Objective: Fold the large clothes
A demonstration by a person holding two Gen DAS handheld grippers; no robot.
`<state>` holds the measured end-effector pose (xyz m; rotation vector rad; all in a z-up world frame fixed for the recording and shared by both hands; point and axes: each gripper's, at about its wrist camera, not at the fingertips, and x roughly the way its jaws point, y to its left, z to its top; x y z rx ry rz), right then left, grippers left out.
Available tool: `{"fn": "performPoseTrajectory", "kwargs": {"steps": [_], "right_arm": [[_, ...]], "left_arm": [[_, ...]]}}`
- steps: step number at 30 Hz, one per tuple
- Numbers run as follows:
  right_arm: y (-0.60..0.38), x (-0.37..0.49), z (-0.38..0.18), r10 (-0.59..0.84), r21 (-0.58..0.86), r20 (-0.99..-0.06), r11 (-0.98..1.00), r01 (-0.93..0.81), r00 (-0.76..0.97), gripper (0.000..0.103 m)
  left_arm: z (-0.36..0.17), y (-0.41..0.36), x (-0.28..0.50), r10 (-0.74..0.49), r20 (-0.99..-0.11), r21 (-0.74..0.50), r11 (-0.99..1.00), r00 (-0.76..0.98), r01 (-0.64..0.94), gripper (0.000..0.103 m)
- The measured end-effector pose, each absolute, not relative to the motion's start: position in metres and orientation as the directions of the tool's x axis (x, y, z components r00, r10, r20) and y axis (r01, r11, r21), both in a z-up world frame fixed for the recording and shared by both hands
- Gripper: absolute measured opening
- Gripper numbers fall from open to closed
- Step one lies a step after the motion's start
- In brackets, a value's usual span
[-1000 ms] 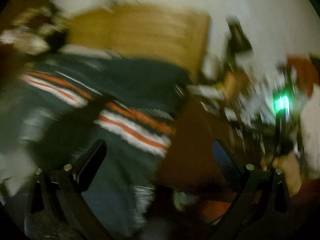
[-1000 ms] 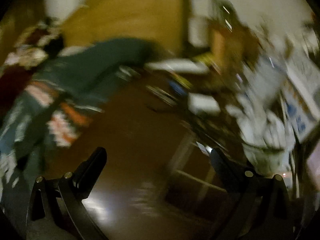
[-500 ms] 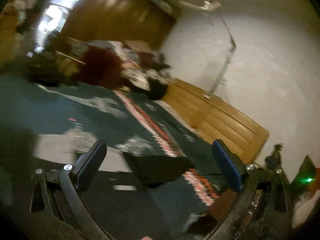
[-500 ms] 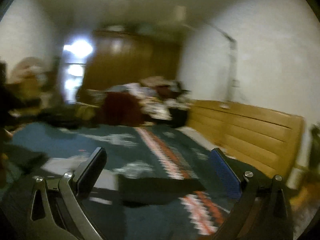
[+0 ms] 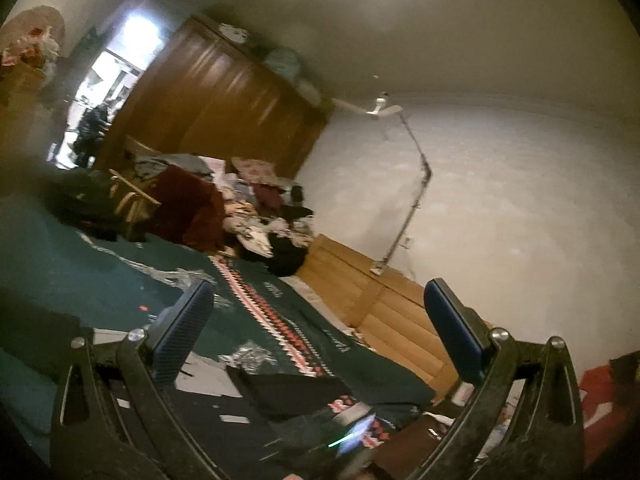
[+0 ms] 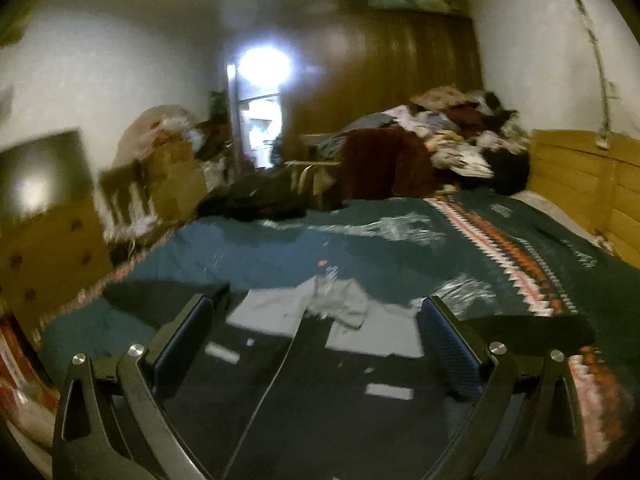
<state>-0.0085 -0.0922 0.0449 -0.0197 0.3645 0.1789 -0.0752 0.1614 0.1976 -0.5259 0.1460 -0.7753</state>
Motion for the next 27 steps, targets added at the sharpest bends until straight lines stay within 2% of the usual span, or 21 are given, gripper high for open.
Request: {"fn": "performPoseTrajectory", "kwargs": {"steps": [2,6,10,12,16,18,21,27], "right_arm": [[-0.072,0.004,-0.015,0.171,-0.048,-0.407,0.977,-0.208,0.897,0.103],[-0.043,0.010,-0.118,0.175,-0.076,-0.572,0.961,-0.265,0.801,0.103],[-0.042,-0.019,-0.187,0.179,-0.060,-0.690,0.951,-0.303,0.701,0.103],[-0.040,-0.059,-0.205,0.194,-0.028,-0.727,0.950,-0.311,0.659,0.103],[-0.009,-0.087,-0.198,0.360,0.136,-0.753,0.904,-0.405,0.551,0.103],[0.015,-0.084,-0.186,0.466,0.264,-0.753,0.861,-0.435,0.464,0.103],[0.040,-0.078,-0.148,0.563,0.336,-0.690,0.806,-0.487,0.455,0.103],[0.050,-0.034,-0.074,0.670,0.534,-0.550,0.741,-0.408,0.498,0.103]], "left_arm": [[0.197,0.161,-0.072,-0.725,0.071,-0.519,0.560,0.686,0.646,0.103],[0.197,0.170,-0.075,-0.702,0.048,-0.493,0.602,0.710,0.629,0.103],[0.194,0.184,-0.070,-0.657,0.031,-0.491,0.646,0.753,0.584,0.103],[0.191,0.192,-0.067,-0.613,0.018,-0.483,0.686,0.790,0.544,0.103],[0.192,0.209,-0.057,-0.521,-0.011,-0.466,0.758,0.854,0.456,0.103],[0.195,0.215,-0.058,-0.477,-0.024,-0.434,0.796,0.878,0.421,0.103],[0.199,0.229,-0.060,-0.408,-0.048,-0.381,0.852,0.912,0.360,0.103],[0.210,0.263,-0.060,-0.272,-0.063,-0.315,0.918,0.960,0.240,0.103]]}}
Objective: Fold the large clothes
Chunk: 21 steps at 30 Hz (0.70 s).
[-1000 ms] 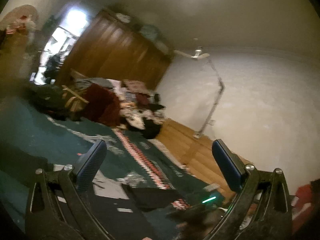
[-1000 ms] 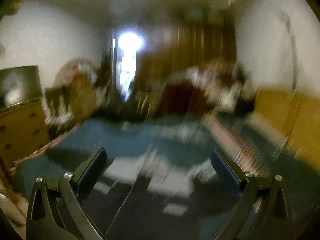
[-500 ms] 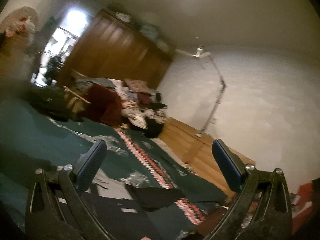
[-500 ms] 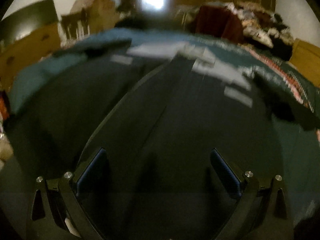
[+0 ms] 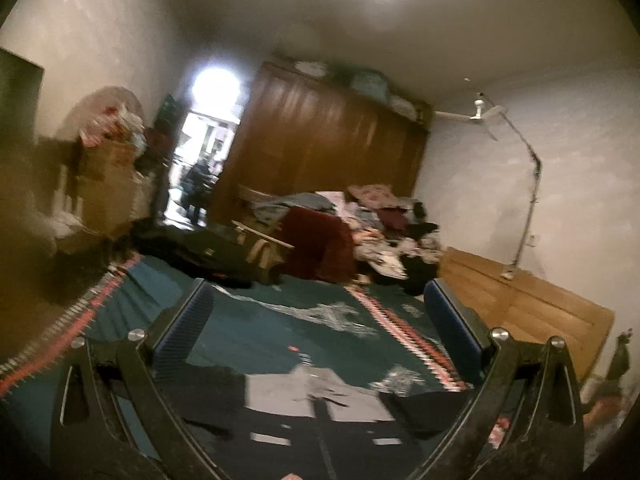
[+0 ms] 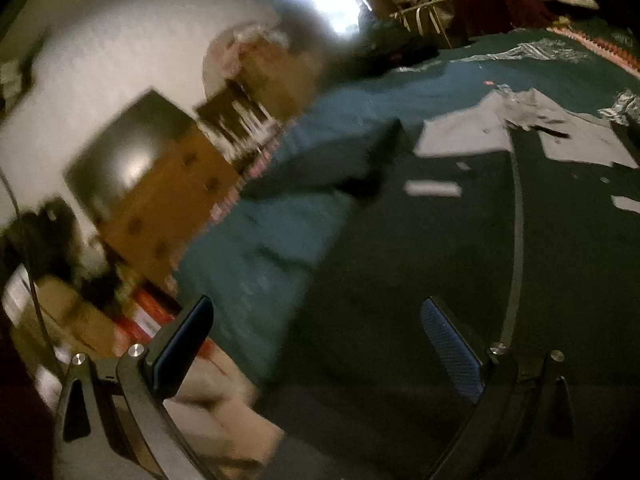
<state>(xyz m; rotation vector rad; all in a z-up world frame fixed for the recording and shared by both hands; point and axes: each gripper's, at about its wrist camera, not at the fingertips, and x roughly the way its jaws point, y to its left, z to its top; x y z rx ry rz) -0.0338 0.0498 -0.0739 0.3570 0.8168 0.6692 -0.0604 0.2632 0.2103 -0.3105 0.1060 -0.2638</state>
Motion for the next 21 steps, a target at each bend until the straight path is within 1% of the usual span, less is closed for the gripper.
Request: {"fn": "performPoseTrajectory", "kwargs": {"steps": [1,2,4,6,8,10,13,16,18,20,21], "right_arm": [[0.058,-0.029,-0.060,0.664,0.515,-0.540,0.747,-0.420,0.517,0.103],[0.068,-0.035,-0.045,0.614,0.423,-0.529,0.789,-0.445,0.586,0.103],[0.083,-0.045,-0.025,0.552,0.235,-0.471,0.830,-0.506,0.688,0.103],[0.090,-0.056,-0.014,0.483,0.051,-0.420,0.858,-0.512,0.768,0.103],[0.089,-0.053,-0.005,0.471,-0.012,-0.408,0.854,-0.520,0.782,0.103],[0.082,-0.052,-0.006,0.426,-0.082,-0.425,0.861,-0.502,0.799,0.103],[0.065,-0.041,-0.019,0.374,-0.093,-0.484,0.877,-0.471,0.791,0.103],[0.042,-0.016,-0.046,0.285,-0.076,-0.583,0.913,-0.400,0.761,0.103],[0.026,-0.002,-0.058,0.251,-0.050,-0.633,0.931,-0.362,0.733,0.103],[0.013,0.005,-0.063,0.231,-0.042,-0.651,0.940,-0.339,0.723,0.103],[0.006,0.006,-0.063,0.220,-0.049,-0.652,0.943,-0.330,0.726,0.103]], "left_arm": [[0.212,0.268,-0.062,-0.251,-0.065,-0.299,0.928,0.966,0.222,0.103],[0.212,0.271,-0.063,-0.234,-0.070,-0.281,0.937,0.970,0.206,0.103],[0.205,0.281,-0.063,-0.198,-0.086,-0.257,0.951,0.976,0.171,0.103],[0.192,0.294,-0.059,-0.177,-0.114,-0.273,0.952,0.978,0.141,0.103],[0.168,0.311,-0.047,-0.162,-0.164,-0.330,0.939,0.973,0.100,0.103],[0.141,0.328,-0.032,-0.163,-0.207,-0.395,0.916,0.965,0.070,0.103],[0.093,0.350,-0.007,-0.130,-0.301,-0.464,0.885,0.945,-0.026,0.103],[0.055,0.374,0.014,-0.117,-0.366,-0.508,0.857,0.923,-0.093,0.103],[0.033,0.394,0.025,-0.111,-0.397,-0.551,0.822,0.911,-0.140,0.103],[0.017,0.418,0.034,-0.110,-0.419,-0.611,0.769,0.901,-0.190,0.103],[0.013,0.425,0.034,-0.115,-0.416,-0.630,0.752,0.902,-0.194,0.103]]}}
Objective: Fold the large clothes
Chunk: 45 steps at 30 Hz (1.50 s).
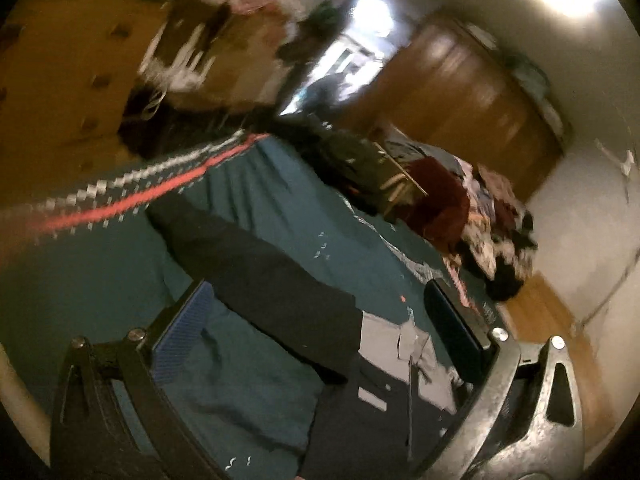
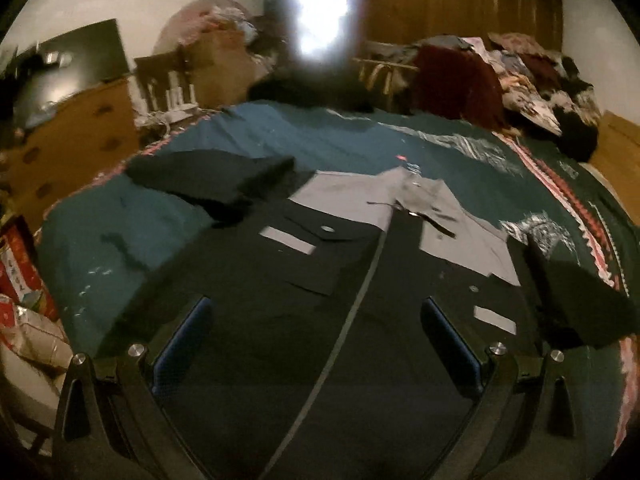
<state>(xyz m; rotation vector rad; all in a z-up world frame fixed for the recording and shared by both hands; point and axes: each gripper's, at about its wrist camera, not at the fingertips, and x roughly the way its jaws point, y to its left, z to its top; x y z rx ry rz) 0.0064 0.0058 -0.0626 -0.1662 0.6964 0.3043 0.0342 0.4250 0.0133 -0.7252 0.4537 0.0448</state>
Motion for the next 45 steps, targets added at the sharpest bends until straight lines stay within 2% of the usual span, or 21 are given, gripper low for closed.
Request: {"fn": "performPoseTrajectory", "kwargs": {"steps": [3,8,11,13,16,18,20,24,26,28,30,33,35,37,38,42,45], "right_arm": [[-0.009,0.008,-0.056,0.196,-0.067,-0.651,0.947,-0.313,0.733,0.103],[-0.010,0.019,-0.018,0.218,-0.035,-0.622,0.952,-0.305,0.752,0.103],[-0.001,0.024,0.010,0.241,-0.033,-0.562,0.949,-0.313,0.791,0.103],[0.005,0.032,0.013,0.242,-0.038,-0.559,0.948,-0.317,0.793,0.103],[0.012,0.053,-0.015,0.212,-0.060,-0.637,0.945,-0.322,0.741,0.103],[0.010,0.067,-0.046,0.195,-0.045,-0.710,0.947,-0.319,0.677,0.103],[0.007,0.078,-0.079,0.156,-0.055,-0.769,0.950,-0.307,0.620,0.103],[-0.009,0.095,-0.132,0.075,-0.093,-0.838,0.956,-0.278,0.540,0.103],[-0.022,0.104,-0.159,0.030,-0.113,-0.868,0.960,-0.255,0.495,0.103],[-0.039,0.112,-0.179,0.030,-0.084,-0.889,0.970,-0.227,0.457,0.103],[-0.051,0.116,-0.192,0.027,-0.064,-0.899,0.979,-0.194,0.437,0.103],[-0.060,0.120,-0.196,0.054,-0.022,-0.903,0.985,-0.173,0.426,0.103],[-0.063,0.120,-0.200,0.069,-0.003,-0.906,0.985,-0.170,0.418,0.103],[-0.064,0.120,-0.202,0.085,0.012,-0.902,0.985,-0.170,0.423,0.103],[-0.066,0.118,-0.203,0.094,0.021,-0.896,0.985,-0.171,0.433,0.103],[-0.065,0.118,-0.198,0.111,0.028,-0.894,0.981,-0.192,0.435,0.103],[-0.074,0.115,-0.188,0.133,0.061,-0.881,0.984,-0.170,0.454,0.093]], "left_arm": [[0.027,0.439,0.027,-0.073,-0.384,-0.627,0.753,0.921,-0.201,0.103],[0.059,0.469,0.027,0.051,-0.359,-0.521,0.817,0.932,-0.246,0.103],[0.034,0.496,0.052,0.091,-0.425,-0.499,0.807,0.901,-0.317,0.103],[-0.004,0.509,0.073,0.061,-0.488,-0.518,0.782,0.871,-0.346,0.103],[-0.073,0.523,0.108,-0.031,-0.590,-0.549,0.748,0.807,-0.373,0.102],[-0.107,0.528,0.125,-0.040,-0.644,-0.530,0.743,0.764,-0.408,0.102],[-0.134,0.533,0.138,-0.068,-0.665,-0.540,0.732,0.744,-0.416,0.097],[-0.161,0.541,0.158,-0.103,-0.690,-0.557,0.708,0.717,-0.435,0.093],[-0.169,0.538,0.166,-0.111,-0.714,-0.542,0.713,0.692,-0.445,0.084],[-0.172,0.538,0.177,-0.090,-0.729,-0.507,0.736,0.679,-0.447,0.080],[-0.170,0.538,0.180,-0.070,-0.730,-0.493,0.742,0.680,-0.454,0.070],[-0.174,0.547,0.183,-0.044,-0.716,-0.513,0.710,0.697,-0.482,0.050],[-0.177,0.552,0.183,-0.023,-0.713,-0.516,0.694,0.701,-0.502,0.023],[-0.174,0.553,0.180,-0.006,-0.695,-0.523,0.691,0.719,-0.499,0.017],[-0.167,0.548,0.177,0.010,-0.682,-0.513,0.705,0.731,-0.489,0.011],[-0.114,0.501,0.168,0.046,-0.595,-0.451,0.807,0.802,-0.381,0.008],[-0.060,0.422,0.162,-0.030,-0.504,-0.398,0.895,0.863,-0.202,0.008]]}}
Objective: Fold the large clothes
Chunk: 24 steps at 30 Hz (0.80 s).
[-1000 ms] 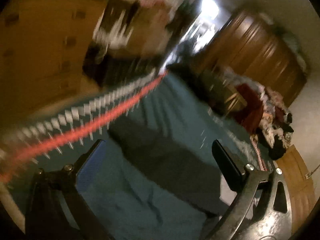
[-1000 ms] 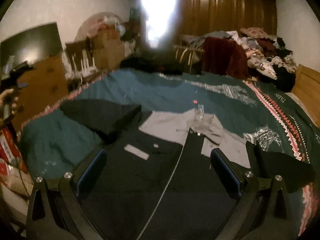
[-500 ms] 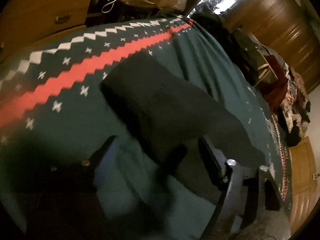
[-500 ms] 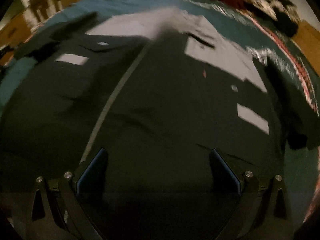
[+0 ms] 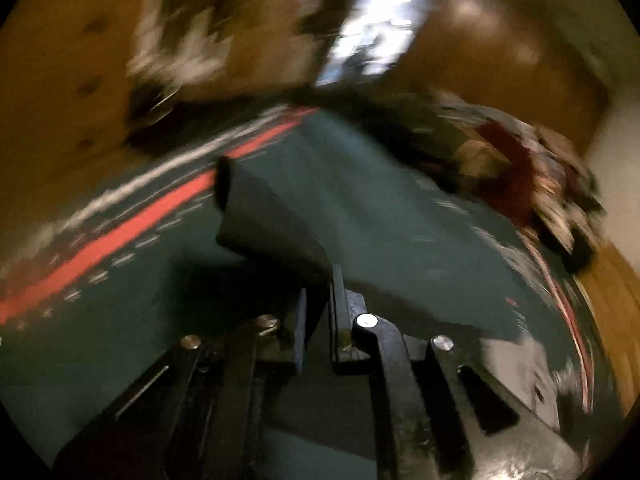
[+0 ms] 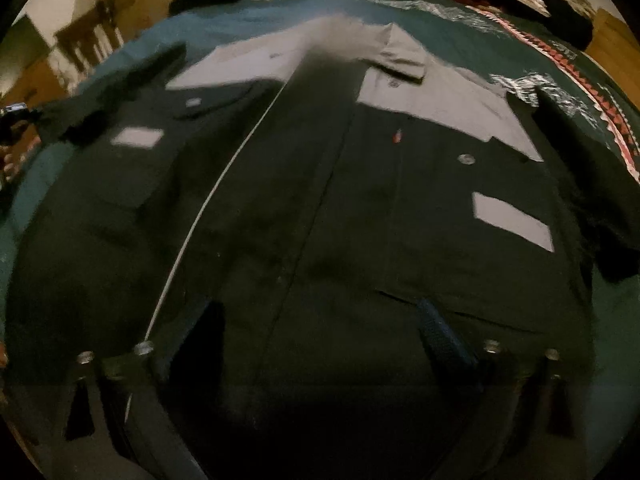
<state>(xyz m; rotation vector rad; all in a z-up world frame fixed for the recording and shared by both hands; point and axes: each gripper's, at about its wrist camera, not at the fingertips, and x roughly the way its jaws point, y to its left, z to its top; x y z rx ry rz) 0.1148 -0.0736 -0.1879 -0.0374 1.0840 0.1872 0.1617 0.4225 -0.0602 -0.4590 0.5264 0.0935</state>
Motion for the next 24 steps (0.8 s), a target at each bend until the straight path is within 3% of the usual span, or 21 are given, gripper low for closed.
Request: {"fn": "performPoseTrajectory", "kwargs": {"steps": [3,7,9,11,12,14,18,22,24], "right_arm": [[-0.092,0.112,-0.176,0.196,0.149,-0.861,0.979,-0.136,0.469,0.086],[-0.122,0.107,-0.150,0.225,0.202,-0.815,0.974,-0.101,0.535,0.086],[-0.139,0.103,-0.140,0.216,0.204,-0.799,0.975,-0.085,0.562,0.086],[-0.160,0.100,-0.136,0.199,0.202,-0.794,0.978,-0.059,0.574,0.086],[-0.170,0.098,-0.136,0.188,0.201,-0.796,0.979,-0.042,0.575,0.086],[-0.193,0.095,-0.137,0.177,0.217,-0.797,0.976,0.000,0.578,0.086],[-0.232,0.091,-0.141,0.178,0.250,-0.792,0.967,0.044,0.585,0.086],[-0.247,0.111,-0.139,0.243,0.310,-0.762,0.951,0.009,0.600,0.086],[-0.249,0.133,-0.134,0.315,0.379,-0.720,0.925,-0.029,0.619,0.085]], "left_arm": [[-0.015,0.314,0.154,-0.231,-0.418,-0.390,0.919,0.879,0.056,0.008],[0.013,0.166,0.142,-0.516,-0.311,-0.440,0.822,0.798,0.360,0.009],[0.006,0.099,0.145,-0.629,-0.304,-0.467,0.753,0.716,0.463,0.020],[-0.020,0.038,0.157,-0.679,-0.374,-0.477,0.725,0.632,0.496,0.053],[-0.035,0.018,0.160,-0.705,-0.406,-0.505,0.703,0.581,0.500,0.054],[-0.052,0.002,0.154,-0.725,-0.447,-0.534,0.686,0.524,0.494,0.053],[-0.056,0.035,0.123,-0.737,-0.441,-0.546,0.673,0.512,0.499,0.059],[-0.044,0.109,0.130,-0.643,-0.422,-0.522,0.749,0.639,0.409,0.074],[-0.046,0.142,0.137,-0.579,-0.435,-0.531,0.783,0.690,0.322,0.076]]}}
